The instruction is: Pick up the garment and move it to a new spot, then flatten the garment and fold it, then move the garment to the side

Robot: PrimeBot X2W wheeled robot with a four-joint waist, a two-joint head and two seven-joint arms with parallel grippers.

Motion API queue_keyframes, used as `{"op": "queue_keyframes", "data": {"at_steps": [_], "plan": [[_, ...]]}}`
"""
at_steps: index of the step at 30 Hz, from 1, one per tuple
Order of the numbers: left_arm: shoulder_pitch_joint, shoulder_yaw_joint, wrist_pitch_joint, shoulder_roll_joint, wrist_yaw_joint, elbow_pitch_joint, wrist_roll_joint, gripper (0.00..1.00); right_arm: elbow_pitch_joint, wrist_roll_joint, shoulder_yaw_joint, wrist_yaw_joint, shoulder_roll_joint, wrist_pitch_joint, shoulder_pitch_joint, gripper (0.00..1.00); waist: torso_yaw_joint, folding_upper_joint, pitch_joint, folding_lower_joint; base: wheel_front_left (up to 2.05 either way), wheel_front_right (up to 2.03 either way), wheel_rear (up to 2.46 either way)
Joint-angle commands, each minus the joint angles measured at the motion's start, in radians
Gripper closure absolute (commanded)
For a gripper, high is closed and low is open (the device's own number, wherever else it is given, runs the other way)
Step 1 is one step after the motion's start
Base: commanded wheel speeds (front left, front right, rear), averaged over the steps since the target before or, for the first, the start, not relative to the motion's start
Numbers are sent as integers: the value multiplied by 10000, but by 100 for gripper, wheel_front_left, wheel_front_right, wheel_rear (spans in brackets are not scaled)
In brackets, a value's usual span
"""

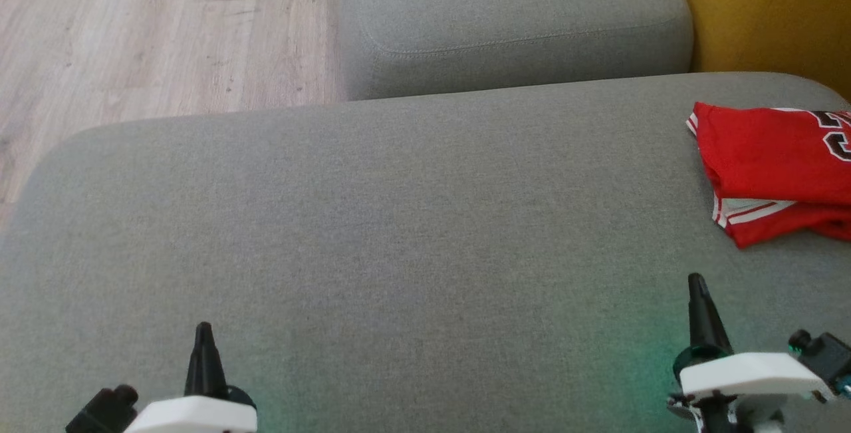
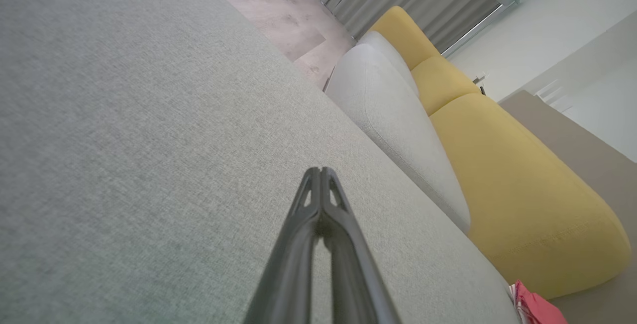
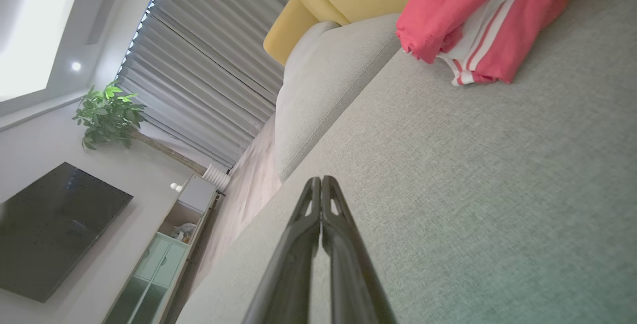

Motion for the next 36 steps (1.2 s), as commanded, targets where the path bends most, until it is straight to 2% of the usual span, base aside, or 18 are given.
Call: {"op": "queue_keyframes", "data": {"at_steps": [1, 36], "plan": [[-610, 300, 74, 162, -132, -286, -323, 100, -357, 347, 3, -4, -200, 67, -587, 100, 0, 0, 11, -1, 0, 0, 0], [-1305, 1119, 1069, 166, -751, -167, -4396, 100, -387, 4324, -696, -6, -212, 1044, -1164, 100, -4, 0, 247, -1, 0, 0, 0]]}}
